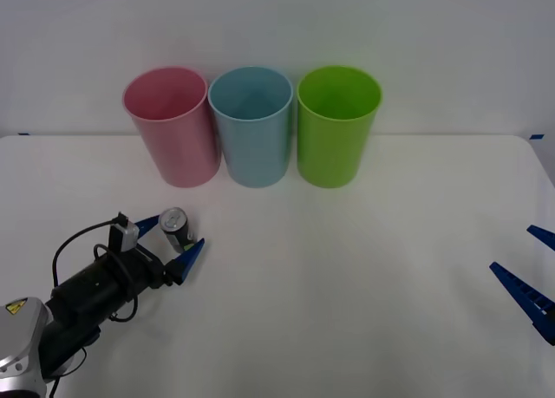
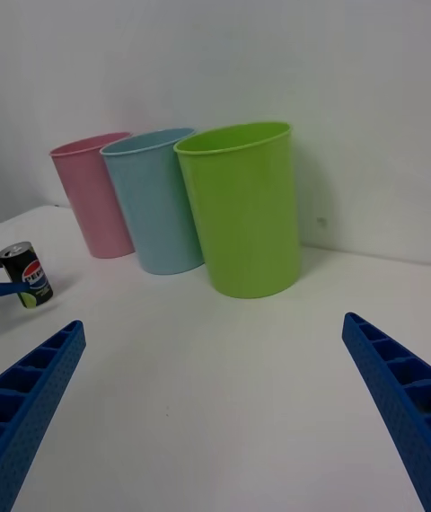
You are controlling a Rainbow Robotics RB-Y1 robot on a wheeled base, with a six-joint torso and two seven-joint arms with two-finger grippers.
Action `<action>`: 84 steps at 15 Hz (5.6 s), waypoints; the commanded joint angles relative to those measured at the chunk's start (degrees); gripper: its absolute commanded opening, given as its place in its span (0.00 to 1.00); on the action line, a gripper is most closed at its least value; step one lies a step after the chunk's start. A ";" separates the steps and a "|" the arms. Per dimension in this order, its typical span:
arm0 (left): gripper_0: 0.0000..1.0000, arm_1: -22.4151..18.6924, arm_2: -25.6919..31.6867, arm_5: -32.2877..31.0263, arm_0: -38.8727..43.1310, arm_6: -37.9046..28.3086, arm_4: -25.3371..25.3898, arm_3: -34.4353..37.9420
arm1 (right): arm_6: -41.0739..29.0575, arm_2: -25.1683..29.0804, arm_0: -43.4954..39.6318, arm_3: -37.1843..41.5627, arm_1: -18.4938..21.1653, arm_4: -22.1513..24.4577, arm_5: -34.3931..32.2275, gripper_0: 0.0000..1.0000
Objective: Grasp the object on the table and drop it into the matching bin: aluminum can to the light blue bin, PET bottle to the pink bin.
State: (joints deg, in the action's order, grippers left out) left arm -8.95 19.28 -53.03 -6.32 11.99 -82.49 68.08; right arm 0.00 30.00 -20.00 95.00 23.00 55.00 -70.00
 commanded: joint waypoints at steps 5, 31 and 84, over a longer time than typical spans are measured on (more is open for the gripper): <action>1.00 0.07 -0.56 0.47 -1.86 1.28 -0.04 -2.34 | 0.00 0.00 0.00 0.00 0.00 0.00 0.00 1.00; 0.00 -2.65 -0.47 -1.99 5.61 -0.13 7.61 8.65 | 0.00 0.00 0.00 0.00 0.00 0.00 0.00 1.00; 0.00 0.69 -7.07 16.81 -32.27 -34.49 -14.01 9.79 | 0.00 0.00 0.00 0.00 0.00 0.00 0.00 1.00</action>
State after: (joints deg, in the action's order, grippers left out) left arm -8.87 12.05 -36.40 -38.26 -22.44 -95.50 77.87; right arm 0.00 30.00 -20.00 95.00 23.00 55.00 -70.00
